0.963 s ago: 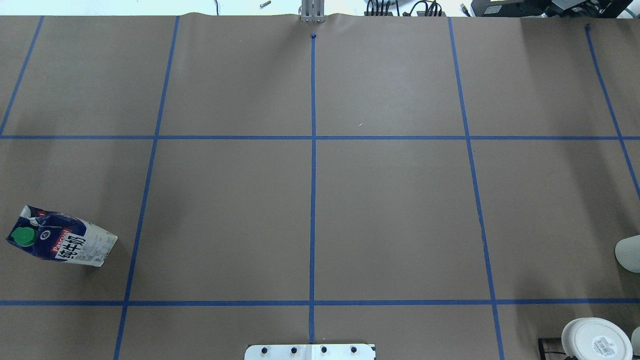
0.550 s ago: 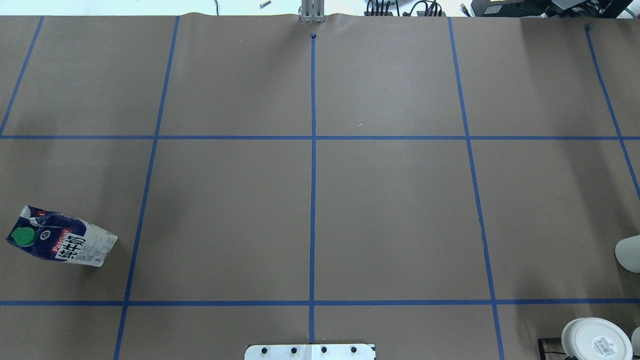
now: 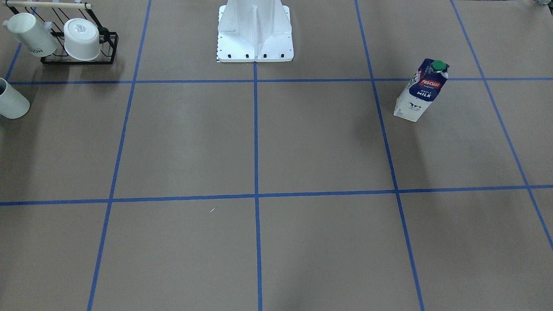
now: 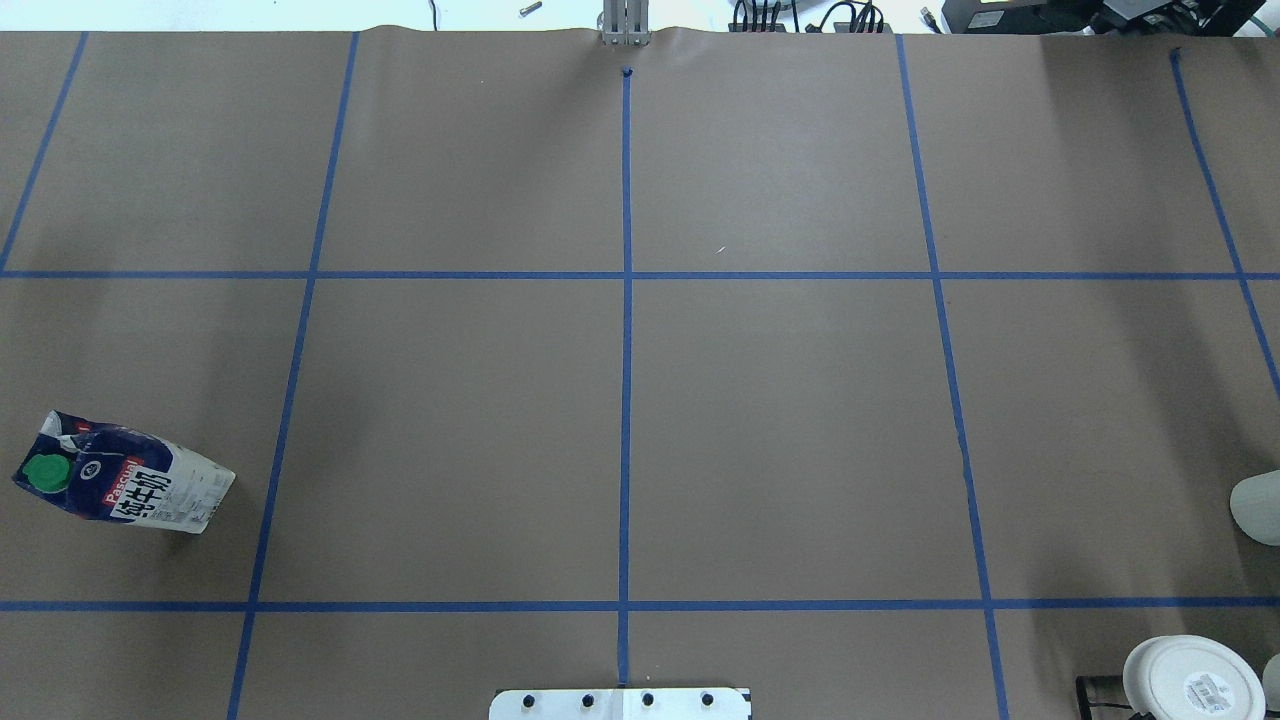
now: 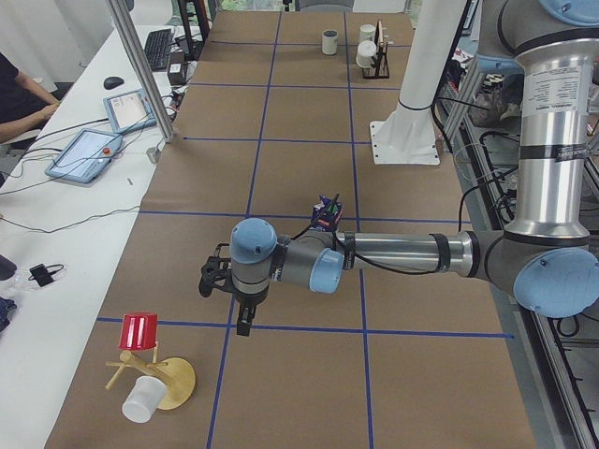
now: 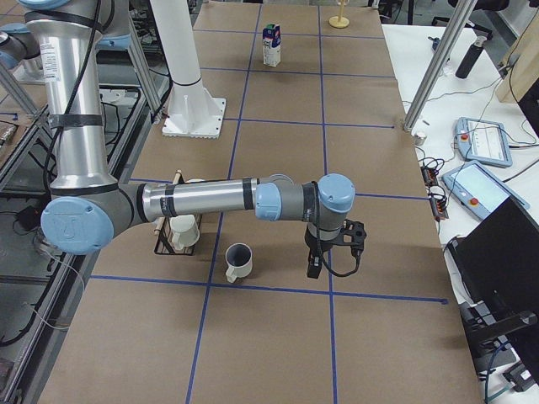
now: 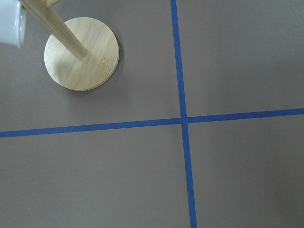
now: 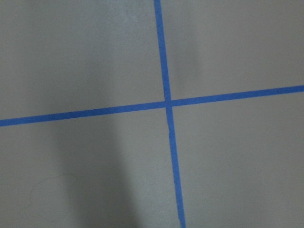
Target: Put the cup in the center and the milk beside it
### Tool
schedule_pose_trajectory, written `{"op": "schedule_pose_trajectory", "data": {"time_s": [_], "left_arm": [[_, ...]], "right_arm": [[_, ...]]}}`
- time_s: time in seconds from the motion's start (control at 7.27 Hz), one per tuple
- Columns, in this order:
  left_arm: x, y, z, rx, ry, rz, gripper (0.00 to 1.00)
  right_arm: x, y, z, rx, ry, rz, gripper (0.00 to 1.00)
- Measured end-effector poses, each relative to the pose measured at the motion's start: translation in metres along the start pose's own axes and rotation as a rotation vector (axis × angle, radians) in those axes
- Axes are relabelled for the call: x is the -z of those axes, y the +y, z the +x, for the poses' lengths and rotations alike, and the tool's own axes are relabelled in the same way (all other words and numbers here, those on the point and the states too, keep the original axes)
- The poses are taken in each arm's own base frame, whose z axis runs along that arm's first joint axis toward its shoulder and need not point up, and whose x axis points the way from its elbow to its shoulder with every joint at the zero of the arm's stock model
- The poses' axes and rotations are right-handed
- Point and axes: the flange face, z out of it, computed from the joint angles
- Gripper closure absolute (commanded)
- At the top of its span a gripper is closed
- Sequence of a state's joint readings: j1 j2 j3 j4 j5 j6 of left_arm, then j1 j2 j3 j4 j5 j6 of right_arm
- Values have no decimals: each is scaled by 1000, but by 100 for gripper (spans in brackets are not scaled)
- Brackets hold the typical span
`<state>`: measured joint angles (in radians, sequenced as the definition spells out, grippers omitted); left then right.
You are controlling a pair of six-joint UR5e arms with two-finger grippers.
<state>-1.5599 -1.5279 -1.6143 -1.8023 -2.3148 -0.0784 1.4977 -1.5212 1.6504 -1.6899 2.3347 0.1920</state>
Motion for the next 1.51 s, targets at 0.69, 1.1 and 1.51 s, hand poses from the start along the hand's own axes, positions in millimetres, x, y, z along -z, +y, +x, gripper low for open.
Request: {"op": "schedule_pose_trajectory", "data": {"time_s": [0.69, 1.1, 1.51], "left_arm": [[3, 1, 3, -11, 0, 7, 1], [3, 2, 3, -10, 0, 6, 1], [2, 2, 3, -10, 1, 5, 1]], "right_arm": [[-67, 143, 37, 218, -107, 49, 0], [-97, 176, 42, 356, -104, 4, 4], [-119, 159, 31, 397, -101, -34, 100]]}}
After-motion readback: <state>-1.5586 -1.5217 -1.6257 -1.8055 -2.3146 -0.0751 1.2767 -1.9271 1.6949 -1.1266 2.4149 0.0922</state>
